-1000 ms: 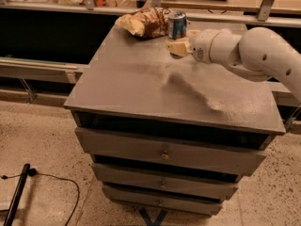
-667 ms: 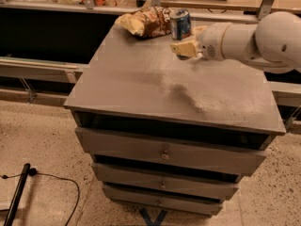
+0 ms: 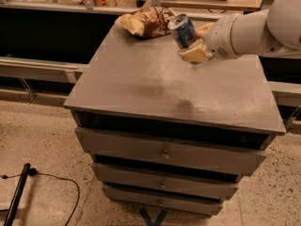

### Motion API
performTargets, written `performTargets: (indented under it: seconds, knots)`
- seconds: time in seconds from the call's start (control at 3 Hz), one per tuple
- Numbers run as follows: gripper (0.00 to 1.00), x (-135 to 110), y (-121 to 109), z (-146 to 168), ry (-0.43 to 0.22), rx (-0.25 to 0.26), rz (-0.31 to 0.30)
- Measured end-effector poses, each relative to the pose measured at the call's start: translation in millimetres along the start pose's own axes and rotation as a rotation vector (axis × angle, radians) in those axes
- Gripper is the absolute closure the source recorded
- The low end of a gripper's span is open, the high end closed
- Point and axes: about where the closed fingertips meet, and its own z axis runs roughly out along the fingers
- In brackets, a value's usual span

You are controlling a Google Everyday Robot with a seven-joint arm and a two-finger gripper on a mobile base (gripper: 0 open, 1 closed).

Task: Knock redbull can over

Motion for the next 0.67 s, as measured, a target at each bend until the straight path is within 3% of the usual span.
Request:
performTargets:
  seconds: [0.33,0.67]
  knots:
    - [1.00,-12.6,-1.3,-4.4,0.112,0.002,-0.134]
    - [1.00,-14.8,-2.5,12.1,0.231,-0.035,-0.314]
